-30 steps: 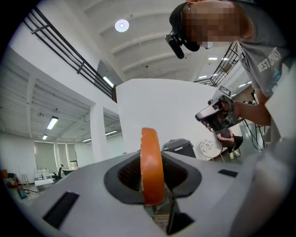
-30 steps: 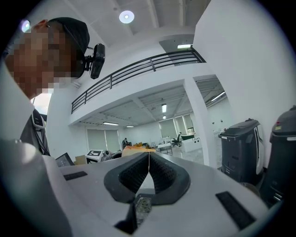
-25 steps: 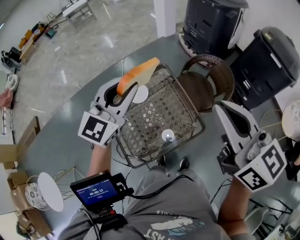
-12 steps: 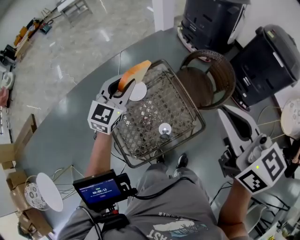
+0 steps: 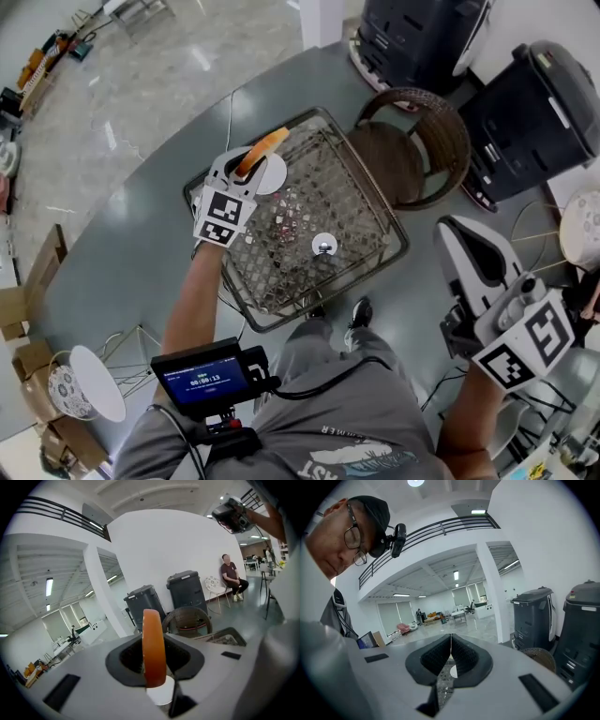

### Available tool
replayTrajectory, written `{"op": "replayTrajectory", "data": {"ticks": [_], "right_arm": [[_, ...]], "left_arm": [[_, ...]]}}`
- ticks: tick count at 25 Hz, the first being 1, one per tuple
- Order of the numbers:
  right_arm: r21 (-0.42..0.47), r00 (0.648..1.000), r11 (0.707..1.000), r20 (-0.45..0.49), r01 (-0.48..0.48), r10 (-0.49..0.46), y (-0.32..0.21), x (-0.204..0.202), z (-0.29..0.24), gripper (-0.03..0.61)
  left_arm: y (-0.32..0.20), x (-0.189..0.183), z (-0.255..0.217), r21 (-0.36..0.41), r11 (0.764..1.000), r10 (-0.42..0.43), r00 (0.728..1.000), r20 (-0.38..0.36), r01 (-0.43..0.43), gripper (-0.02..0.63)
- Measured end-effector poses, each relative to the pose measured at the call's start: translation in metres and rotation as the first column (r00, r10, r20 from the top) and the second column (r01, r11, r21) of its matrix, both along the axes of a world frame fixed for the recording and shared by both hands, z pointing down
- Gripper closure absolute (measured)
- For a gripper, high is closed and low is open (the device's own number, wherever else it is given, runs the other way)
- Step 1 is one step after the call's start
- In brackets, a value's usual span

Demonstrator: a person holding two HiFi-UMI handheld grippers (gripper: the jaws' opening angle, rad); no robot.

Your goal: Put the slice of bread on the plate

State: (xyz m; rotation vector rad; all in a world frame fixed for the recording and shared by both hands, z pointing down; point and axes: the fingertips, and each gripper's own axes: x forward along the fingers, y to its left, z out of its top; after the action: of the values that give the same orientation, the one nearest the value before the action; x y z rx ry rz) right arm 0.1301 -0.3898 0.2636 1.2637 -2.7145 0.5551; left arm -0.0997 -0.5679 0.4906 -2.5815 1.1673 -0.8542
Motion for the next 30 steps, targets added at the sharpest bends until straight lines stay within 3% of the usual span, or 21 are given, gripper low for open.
{"op": "replayTrajectory", "data": {"ticks": [13, 17, 25, 30], "right_arm": [[-0.100, 0.999, 0.995, -0.030, -0.023, 0.020, -0.017, 0.012, 0.040, 0.572], [-0.129, 0.999, 0.991, -0.037, -0.026, 0.022, -0.022, 0.014, 0.055, 0.572], [-0.180, 0.999, 0.983, -0.046, -0.037, 0.029, -0.020, 0.016, 0.084, 0.572], [-0.212, 0.998, 0.976, -0.050, -0.050, 0.041, -0.016, 0.022, 0.100, 0.572]], "left_arm": [[-0.039, -0.019, 0.088, -0.041, 0.998, -0.034, 0.980, 0.196, 0.043, 0.514], [-0.049, -0.026, 0.109, -0.012, 0.999, -0.048, 0.959, 0.280, 0.053, 0.514], [-0.057, -0.031, 0.154, -0.024, 0.998, -0.040, 0.941, 0.336, 0.051, 0.514], [-0.063, -0.032, 0.174, 0.009, 0.999, -0.043, 0.908, 0.417, 0.044, 0.514]]}}
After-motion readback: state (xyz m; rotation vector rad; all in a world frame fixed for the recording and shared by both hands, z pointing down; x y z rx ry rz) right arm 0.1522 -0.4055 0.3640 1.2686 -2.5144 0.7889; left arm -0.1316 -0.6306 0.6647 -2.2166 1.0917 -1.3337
